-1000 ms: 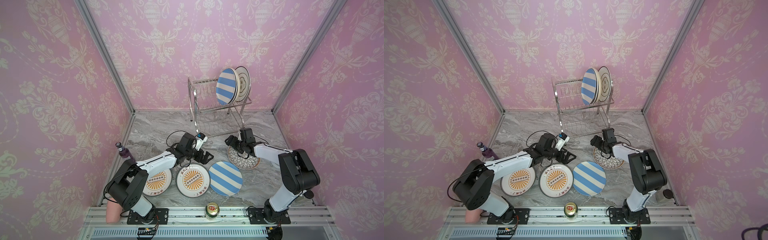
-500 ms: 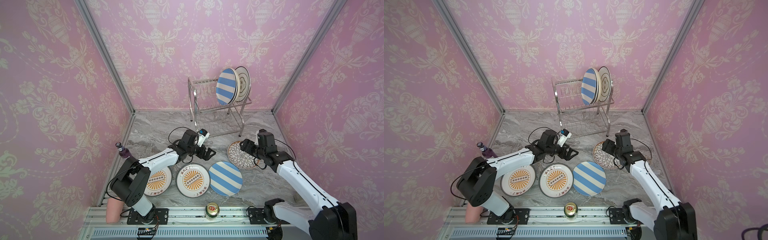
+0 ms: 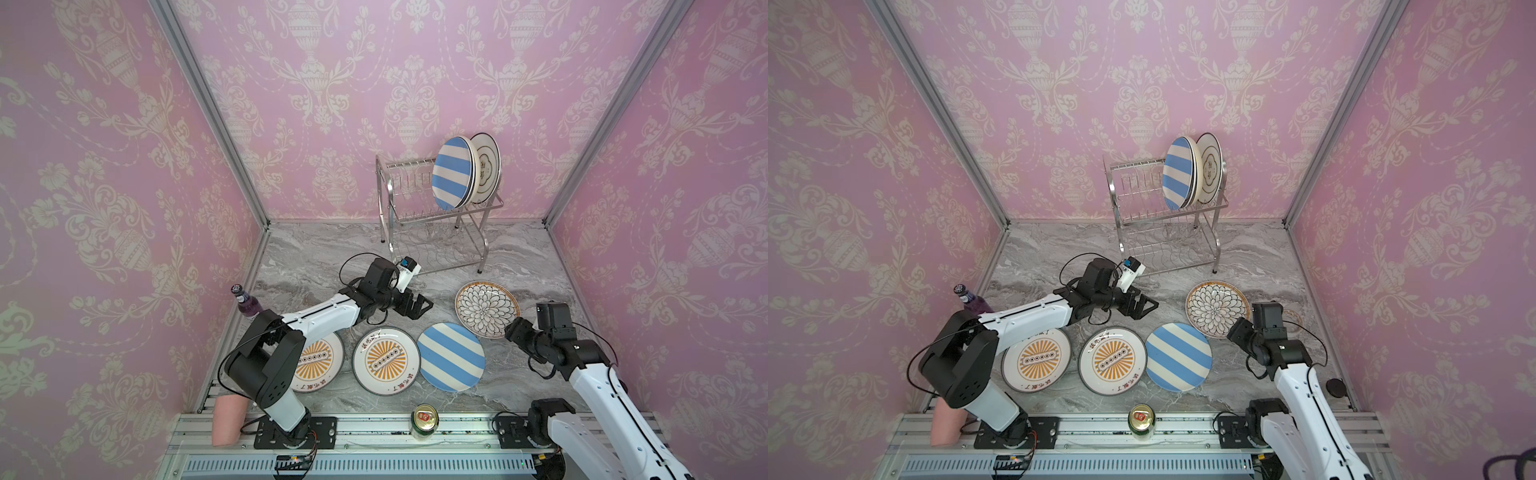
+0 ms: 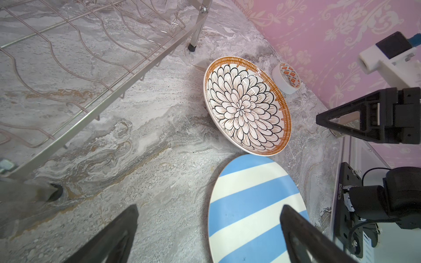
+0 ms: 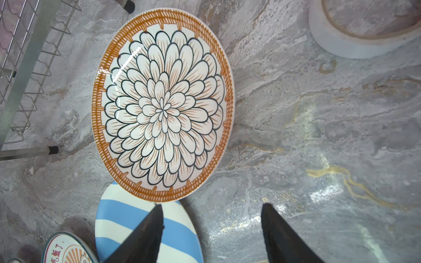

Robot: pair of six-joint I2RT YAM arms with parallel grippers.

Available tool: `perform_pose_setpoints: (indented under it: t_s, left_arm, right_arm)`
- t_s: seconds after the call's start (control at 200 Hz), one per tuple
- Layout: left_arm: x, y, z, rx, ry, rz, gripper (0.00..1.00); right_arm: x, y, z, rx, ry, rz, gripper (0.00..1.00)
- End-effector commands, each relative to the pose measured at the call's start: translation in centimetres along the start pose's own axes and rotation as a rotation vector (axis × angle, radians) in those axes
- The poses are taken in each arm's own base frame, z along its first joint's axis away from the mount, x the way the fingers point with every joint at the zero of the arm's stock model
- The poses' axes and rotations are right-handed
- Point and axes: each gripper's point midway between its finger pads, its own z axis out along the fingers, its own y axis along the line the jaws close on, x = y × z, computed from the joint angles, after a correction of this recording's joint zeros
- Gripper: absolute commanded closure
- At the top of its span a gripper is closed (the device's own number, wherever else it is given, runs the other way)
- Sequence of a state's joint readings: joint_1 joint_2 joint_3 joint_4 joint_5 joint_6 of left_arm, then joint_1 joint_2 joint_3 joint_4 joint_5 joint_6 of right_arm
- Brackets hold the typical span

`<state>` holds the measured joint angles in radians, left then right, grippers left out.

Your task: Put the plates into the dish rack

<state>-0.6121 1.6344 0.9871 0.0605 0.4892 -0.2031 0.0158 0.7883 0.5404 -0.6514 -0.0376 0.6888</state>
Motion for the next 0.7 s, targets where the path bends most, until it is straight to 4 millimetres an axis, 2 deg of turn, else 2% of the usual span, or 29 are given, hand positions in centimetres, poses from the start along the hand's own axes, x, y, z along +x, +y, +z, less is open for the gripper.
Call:
perform_pose_setpoints:
  t_s: [0.0, 0.16, 0.305, 0.44, 0.696]
  left_arm:
    - [-0.4, -0.6, -0.6, 0.003, -0.005, 0.042, 0.01]
    - [-0.1, -0.1, -1.0, -0.028, 0.003, 0.05, 0.01]
    - [-0.1, 0.1, -1.3, -0.035, 0.001, 0.049, 0.01]
    - [-0.3, 0.3, -1.7, -0.047, -0.003, 0.049, 0.01]
    - [-0.2, 1.0, -2.8, -0.085, -0.011, 0.045, 0.01]
  right_arm:
    - [0.7, -0.3, 0.8, -0.021, 0.037, 0.032, 0.31]
    - [0.7, -0.9, 1.9, -0.03, 0.06, 0.069, 0.33]
    - [-0.8, -0.7, 2.6, -0.059, 0.023, 0.096, 0.39]
    - [-2.3, -0.7, 4.1, -0.073, 0.013, 0.111, 0.45]
    - [-4.7, -0.5, 6.1, -0.043, 0.035, 0.06, 0.54]
